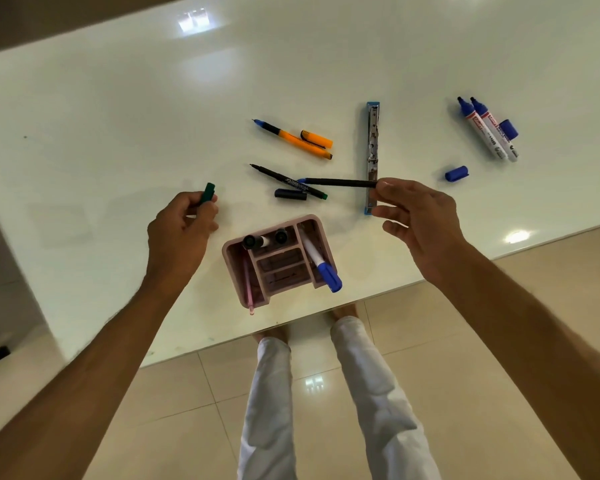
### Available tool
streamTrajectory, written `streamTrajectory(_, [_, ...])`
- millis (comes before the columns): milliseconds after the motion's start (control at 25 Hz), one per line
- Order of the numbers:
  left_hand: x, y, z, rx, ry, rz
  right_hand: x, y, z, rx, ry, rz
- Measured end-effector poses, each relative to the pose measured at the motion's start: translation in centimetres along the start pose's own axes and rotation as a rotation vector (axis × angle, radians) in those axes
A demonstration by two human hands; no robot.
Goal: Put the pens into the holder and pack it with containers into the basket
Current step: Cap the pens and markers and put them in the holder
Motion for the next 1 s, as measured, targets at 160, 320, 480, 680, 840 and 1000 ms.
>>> streamTrajectory(160, [0.5, 2.2, -1.0, -0.072, -0.026, -0.099, -1.9, -1.6, -2.6, 0.11, -0.199, 0.012])
streamTrajectory(320, [1.1, 4.4, -2.5, -0.083, -0.052, -0.3, -3.3, -3.7, -5.6, 0.153, -0.279, 0.142])
streamTrajectory(480, [1.2, 5.1, -3.4, -0.014, -0.084, -0.453, -3.8, -5.4, -7.3, 0.162, -0.317, 0.295])
streamTrajectory(680, [0.4, 3.9, -2.6, 0.068, -0.094, -0.345, -2.4, -4.8, -5.6, 0.154, -0.15, 0.249])
streamTrajectory(840, [-0.3, 3.4, -1.6, 0.123, -0.076, -0.349, -1.0, -2.0, -2.5, 0.088, 0.077, 0.17])
streamTrajectory(1000, [-0.8, 3.3, -1.2, 0.12, -0.085, -0.35, -1.5, -0.6, 0.1, 0.065, 0.121, 0.034])
Point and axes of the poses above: each hand's wrist, its own z-axis towards the middle knuckle, its own x-axis out of the back of the hand, y = z × x, the point moved 7 cm from there along z, towards the middle knuckle, and after that the axes turned 1 degree about x, right-handed, at the moved point
